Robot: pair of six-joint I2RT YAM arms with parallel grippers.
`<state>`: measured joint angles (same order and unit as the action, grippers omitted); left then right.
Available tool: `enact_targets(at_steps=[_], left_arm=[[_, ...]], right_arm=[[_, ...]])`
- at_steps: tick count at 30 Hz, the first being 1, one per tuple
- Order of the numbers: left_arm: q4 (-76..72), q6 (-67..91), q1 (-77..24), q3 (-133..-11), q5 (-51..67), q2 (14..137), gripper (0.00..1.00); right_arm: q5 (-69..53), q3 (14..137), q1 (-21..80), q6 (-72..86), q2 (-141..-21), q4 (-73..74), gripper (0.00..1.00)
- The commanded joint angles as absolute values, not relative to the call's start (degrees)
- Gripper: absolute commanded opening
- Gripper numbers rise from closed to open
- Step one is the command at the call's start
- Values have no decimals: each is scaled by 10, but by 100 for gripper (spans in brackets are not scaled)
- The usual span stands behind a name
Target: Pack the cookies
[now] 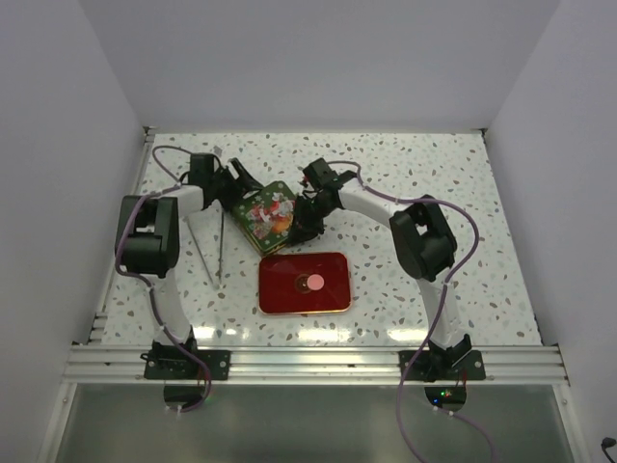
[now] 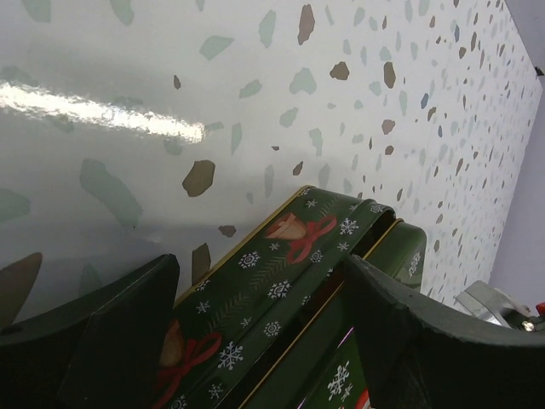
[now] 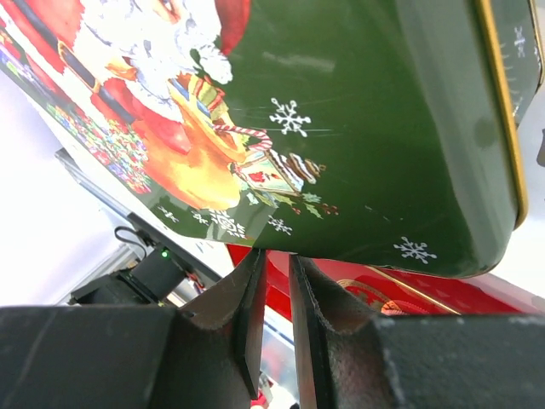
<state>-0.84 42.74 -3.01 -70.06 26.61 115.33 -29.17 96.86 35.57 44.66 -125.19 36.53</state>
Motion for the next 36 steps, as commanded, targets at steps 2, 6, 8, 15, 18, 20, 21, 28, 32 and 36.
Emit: enact_targets(at_steps=[2,6,8,15,18,20,21,28,32,36], left_arm=[[92,436,-58,-643,330,1131,83],[83,446,-61,-623,337,1116,83],[81,446,-64,-618,343,1112,83],[27,474,-82,-586,358,1081,86],[-34,494,-82,-560,375,1067,93],[-65,505,-82,-550,385,1063,98],[-74,510,-82,-548,387,1062,100],[-107,535,-76,-535,377,1060,100],[-118,549,-64,-526,366,1058,100],[-151,566,-54,-512,376,1058,100]], right_arm=[[-229,1001,332,447,-1233,289,22],[-229,1007,328,440,-1233,294,22],[-230,1007,325,433,-1234,299,22],[-239,1030,326,405,-1245,321,22],[-240,1048,326,389,-1255,341,22],[-240,1055,327,378,-1259,354,22],[-240,1059,325,374,-1261,358,22],[-243,1074,325,355,-1273,380,22],[-243,1086,326,347,-1281,388,22],[-242,1096,324,343,-1286,399,22]])
